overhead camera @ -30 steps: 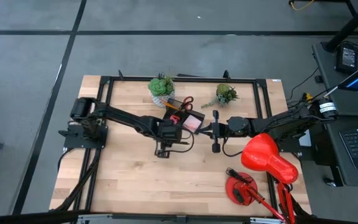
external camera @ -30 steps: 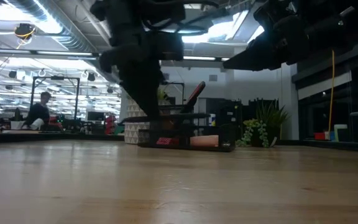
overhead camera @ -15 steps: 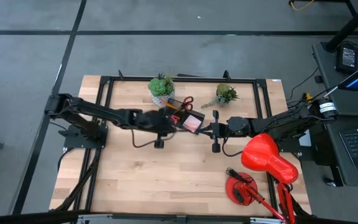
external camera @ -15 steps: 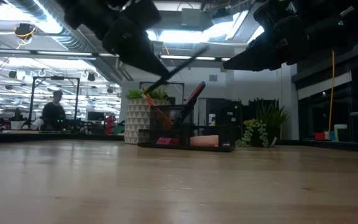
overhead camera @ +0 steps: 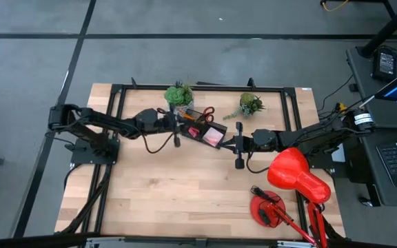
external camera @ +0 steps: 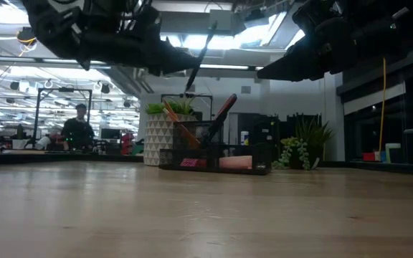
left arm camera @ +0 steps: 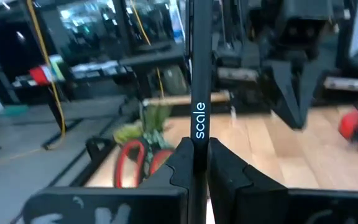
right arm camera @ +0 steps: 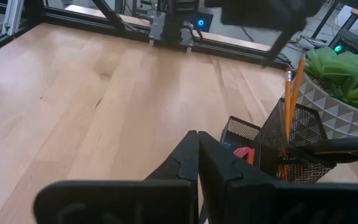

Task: Pick and place office supplies into organizer
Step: Put the black pen into the black desk organizer, then return to Home Position

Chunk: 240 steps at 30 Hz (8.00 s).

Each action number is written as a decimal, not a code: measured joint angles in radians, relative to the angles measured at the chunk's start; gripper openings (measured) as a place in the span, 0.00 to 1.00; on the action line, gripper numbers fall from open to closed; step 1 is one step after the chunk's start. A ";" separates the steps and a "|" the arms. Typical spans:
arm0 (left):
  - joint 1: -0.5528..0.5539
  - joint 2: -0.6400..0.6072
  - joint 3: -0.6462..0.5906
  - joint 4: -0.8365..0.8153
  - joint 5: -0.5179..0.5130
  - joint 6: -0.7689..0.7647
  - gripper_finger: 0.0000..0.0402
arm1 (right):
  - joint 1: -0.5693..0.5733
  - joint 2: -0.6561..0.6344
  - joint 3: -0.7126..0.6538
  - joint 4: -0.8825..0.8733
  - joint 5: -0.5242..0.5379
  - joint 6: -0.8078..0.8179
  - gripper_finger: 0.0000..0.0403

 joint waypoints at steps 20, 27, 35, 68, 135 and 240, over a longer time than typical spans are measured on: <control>0.104 0.352 -0.005 0.524 -0.085 -0.107 0.05 | 0.000 0.000 0.000 0.009 -0.003 0.000 0.02; 0.104 0.406 -0.004 0.541 -0.159 -0.113 0.05 | 0.000 0.000 0.000 0.006 -0.003 0.000 0.02; 0.103 0.418 -0.004 0.536 -0.181 -0.113 0.05 | 0.000 0.000 0.000 0.005 -0.003 0.000 0.02; 0.098 0.417 -0.004 0.534 -0.204 -0.155 0.20 | 0.000 0.000 0.000 0.005 0.000 0.001 0.02; -0.008 -1.385 -0.348 -0.806 -0.148 0.169 0.00 | -0.328 -0.702 -0.104 -0.339 -0.265 0.099 0.00; 0.031 -1.384 -0.512 -0.810 -0.095 -0.071 0.01 | -0.104 -1.278 -0.452 -0.502 -0.281 0.233 0.06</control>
